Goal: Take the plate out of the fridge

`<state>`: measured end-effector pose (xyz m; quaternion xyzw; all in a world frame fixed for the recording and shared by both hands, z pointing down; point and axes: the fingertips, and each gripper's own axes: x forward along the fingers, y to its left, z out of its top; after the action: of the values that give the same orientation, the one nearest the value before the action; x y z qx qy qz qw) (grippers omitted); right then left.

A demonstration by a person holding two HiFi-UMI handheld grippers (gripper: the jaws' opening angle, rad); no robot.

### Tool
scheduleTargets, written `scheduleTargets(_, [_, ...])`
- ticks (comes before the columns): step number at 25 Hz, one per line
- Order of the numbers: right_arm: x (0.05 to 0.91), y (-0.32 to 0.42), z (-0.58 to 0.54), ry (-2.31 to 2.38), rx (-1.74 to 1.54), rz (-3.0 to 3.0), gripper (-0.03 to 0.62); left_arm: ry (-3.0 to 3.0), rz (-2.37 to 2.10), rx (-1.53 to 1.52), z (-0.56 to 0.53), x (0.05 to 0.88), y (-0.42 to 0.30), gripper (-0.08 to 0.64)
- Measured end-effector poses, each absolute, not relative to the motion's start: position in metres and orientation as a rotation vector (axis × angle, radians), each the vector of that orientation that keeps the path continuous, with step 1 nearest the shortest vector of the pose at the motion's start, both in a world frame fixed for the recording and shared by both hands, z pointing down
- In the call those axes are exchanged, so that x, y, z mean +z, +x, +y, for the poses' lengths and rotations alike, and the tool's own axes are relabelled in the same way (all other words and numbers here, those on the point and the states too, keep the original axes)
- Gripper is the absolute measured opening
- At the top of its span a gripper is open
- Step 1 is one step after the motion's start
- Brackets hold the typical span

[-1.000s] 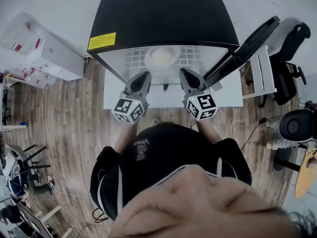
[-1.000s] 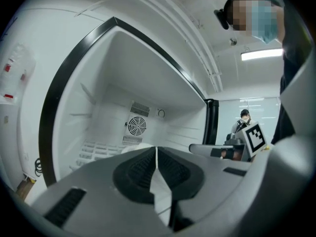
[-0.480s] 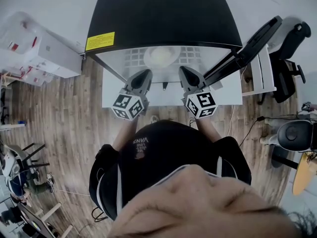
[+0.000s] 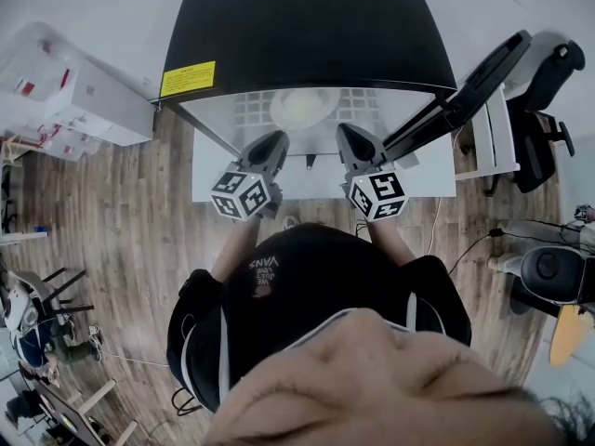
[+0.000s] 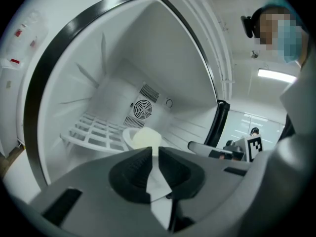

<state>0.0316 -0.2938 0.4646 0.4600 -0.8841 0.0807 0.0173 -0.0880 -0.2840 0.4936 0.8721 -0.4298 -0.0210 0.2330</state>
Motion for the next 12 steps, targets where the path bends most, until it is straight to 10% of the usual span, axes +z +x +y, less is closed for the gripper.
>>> scheduleTargets(12, [0.4640, 0.0339, -0.2939, 1.441, 0.246, -2.743, 0.012, 2.301, -1.114, -0.130, -0.2869, 0.5005, -0.0840, 0.021])
